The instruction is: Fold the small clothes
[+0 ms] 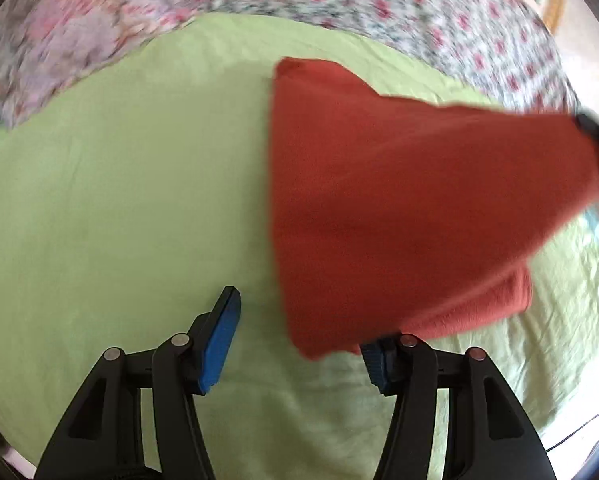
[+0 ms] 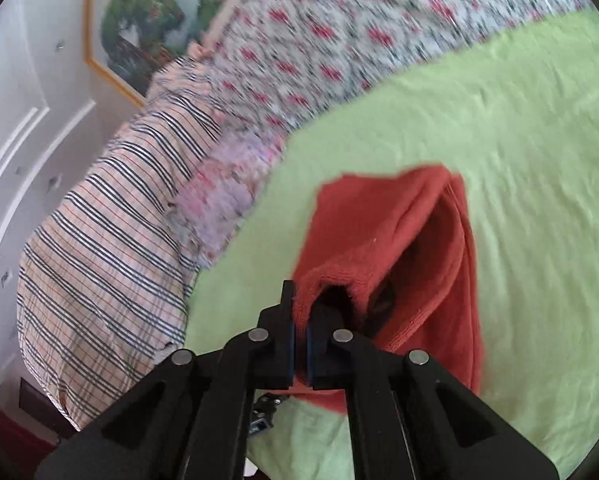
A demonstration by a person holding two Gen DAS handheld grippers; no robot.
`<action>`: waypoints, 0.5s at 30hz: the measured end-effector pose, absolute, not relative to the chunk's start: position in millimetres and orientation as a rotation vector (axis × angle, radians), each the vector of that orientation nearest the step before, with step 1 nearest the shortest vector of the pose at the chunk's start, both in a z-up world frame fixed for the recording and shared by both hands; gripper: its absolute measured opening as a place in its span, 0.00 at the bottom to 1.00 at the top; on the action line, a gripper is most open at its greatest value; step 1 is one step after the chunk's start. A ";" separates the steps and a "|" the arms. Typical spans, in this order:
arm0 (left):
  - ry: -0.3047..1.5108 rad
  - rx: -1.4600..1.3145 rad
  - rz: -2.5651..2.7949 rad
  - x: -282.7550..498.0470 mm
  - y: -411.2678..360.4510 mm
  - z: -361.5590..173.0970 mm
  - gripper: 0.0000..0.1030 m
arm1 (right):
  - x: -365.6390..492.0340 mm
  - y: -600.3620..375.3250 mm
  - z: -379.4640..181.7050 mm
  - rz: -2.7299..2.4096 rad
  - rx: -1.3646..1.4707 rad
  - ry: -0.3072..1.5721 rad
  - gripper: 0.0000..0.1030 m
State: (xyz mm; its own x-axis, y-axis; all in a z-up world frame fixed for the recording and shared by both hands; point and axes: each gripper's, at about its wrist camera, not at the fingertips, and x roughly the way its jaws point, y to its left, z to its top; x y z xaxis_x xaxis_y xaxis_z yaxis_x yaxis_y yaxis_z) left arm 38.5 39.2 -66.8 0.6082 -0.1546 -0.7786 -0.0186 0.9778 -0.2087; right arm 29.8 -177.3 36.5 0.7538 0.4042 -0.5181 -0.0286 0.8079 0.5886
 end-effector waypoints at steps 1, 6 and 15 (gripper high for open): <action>0.913 -0.241 -0.083 37.4 48.2 -66.4 0.40 | 27.7 -176.0 36.1 0.236 0.569 0.689 0.05; 0.916 -0.277 -0.110 29.7 52.6 -68.7 0.10 | 18.7 -179.5 -5.6 0.142 0.497 0.810 0.05; 0.948 -0.290 -0.116 21.9 52.8 -75.6 0.09 | 9.2 -190.2 -64.7 -0.004 0.365 0.966 0.04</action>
